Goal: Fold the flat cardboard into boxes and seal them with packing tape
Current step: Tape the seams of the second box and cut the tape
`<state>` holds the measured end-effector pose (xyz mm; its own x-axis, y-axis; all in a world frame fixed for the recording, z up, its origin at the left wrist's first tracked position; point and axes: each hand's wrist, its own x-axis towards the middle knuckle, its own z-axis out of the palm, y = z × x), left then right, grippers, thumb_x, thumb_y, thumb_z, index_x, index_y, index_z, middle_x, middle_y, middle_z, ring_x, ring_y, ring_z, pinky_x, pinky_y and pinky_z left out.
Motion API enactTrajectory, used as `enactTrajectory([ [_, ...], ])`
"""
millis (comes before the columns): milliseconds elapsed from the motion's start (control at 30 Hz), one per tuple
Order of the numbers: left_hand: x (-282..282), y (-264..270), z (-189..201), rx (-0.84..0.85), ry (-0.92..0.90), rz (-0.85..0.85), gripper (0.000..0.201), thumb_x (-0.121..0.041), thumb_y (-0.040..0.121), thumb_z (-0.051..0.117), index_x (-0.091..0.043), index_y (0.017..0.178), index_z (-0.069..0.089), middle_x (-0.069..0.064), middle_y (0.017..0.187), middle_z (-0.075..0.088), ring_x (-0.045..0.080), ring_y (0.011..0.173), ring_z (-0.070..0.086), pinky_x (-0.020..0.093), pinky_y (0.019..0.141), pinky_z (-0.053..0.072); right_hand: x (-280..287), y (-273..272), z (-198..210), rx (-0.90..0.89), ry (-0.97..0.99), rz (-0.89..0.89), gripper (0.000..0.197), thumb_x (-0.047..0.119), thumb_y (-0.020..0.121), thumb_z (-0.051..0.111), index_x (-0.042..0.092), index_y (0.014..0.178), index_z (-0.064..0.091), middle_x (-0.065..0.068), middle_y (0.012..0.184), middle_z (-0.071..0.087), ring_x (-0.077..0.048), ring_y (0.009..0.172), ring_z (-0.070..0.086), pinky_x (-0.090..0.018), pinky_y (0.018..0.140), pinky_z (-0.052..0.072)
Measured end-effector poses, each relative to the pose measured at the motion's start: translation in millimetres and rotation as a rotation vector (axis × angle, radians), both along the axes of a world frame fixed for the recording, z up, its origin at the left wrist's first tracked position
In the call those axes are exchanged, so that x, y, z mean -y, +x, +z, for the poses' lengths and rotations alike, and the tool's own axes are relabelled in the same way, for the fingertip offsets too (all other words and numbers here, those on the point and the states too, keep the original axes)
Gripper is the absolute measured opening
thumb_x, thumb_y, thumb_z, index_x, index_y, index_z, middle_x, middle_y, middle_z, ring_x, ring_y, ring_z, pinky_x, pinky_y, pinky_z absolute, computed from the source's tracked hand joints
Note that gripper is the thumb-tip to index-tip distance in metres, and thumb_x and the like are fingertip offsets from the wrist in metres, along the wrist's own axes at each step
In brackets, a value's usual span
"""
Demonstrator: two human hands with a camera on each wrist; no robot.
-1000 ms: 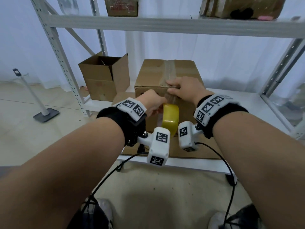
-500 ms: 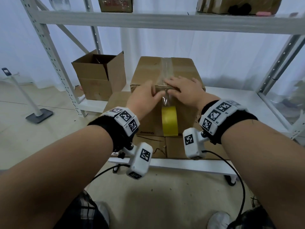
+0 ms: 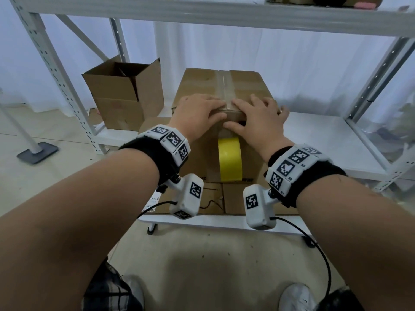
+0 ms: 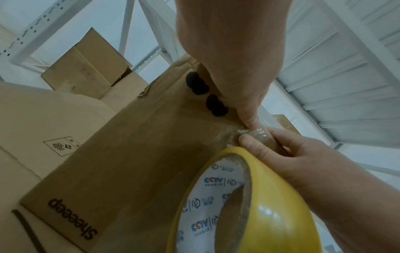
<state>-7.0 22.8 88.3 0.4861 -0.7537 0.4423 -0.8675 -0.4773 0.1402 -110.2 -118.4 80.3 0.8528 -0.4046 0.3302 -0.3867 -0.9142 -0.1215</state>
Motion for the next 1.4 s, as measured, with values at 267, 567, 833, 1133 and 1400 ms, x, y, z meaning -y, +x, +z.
enactTrajectory([
  [267,4.8,1.1,-1.7,0.036,0.041,0.062,0.044,-0.052,0.092,0.050,-0.029,0.130,0.055,-0.004,0.129,0.059,0.021,0.122,0.051,0.047,0.107,0.029,4.8,-0.3,5.2,-0.041,-0.027,-0.010,0.070,0.068,0.080,0.058,0.042,0.142,0.038,0.000,0.143,0.042,-0.031,0.130,0.030,-0.052,0.095,0.035],
  [567,1.5,4.6,-3.6,0.018,-0.042,-0.155,0.035,-0.030,0.099,0.048,-0.014,0.127,0.062,0.004,0.133,0.059,0.021,0.127,0.052,0.037,0.101,0.043,12.2,0.5,10.7,-0.006,0.084,0.043,0.048,0.063,0.091,0.047,0.047,0.136,0.047,0.003,0.131,0.045,-0.029,0.124,0.031,-0.050,0.096,0.032],
  [833,5.4,8.1,-9.8,0.133,0.024,-0.115,0.052,-0.044,0.089,0.060,-0.019,0.134,0.055,0.006,0.123,0.059,0.028,0.107,0.057,0.039,0.084,0.045,16.6,-4.2,1.2,-0.027,0.018,0.078,0.060,0.058,0.090,0.054,0.046,0.145,0.033,0.004,0.146,0.035,-0.029,0.128,0.027,-0.050,0.099,0.028],
  [1133,11.2,2.8,-6.3,0.065,0.057,-0.116,0.049,-0.038,0.094,0.056,-0.017,0.138,0.052,0.003,0.143,0.050,0.022,0.134,0.045,0.038,0.106,0.035,18.1,-5.5,-1.8,0.080,0.105,0.087,0.054,0.055,0.088,0.059,0.047,0.139,0.044,0.010,0.143,0.043,-0.024,0.128,0.029,-0.043,0.096,0.025],
  [1400,21.4,1.3,8.1,0.200,0.298,-0.067,0.068,-0.057,0.091,0.048,-0.027,0.149,0.031,-0.005,0.149,0.041,0.026,0.123,0.043,0.039,0.099,0.034,31.6,-11.2,0.4,0.166,0.308,0.188,0.040,0.028,0.099,0.051,0.034,0.138,0.051,0.008,0.146,0.047,-0.023,0.132,0.033,-0.051,0.110,0.024],
])
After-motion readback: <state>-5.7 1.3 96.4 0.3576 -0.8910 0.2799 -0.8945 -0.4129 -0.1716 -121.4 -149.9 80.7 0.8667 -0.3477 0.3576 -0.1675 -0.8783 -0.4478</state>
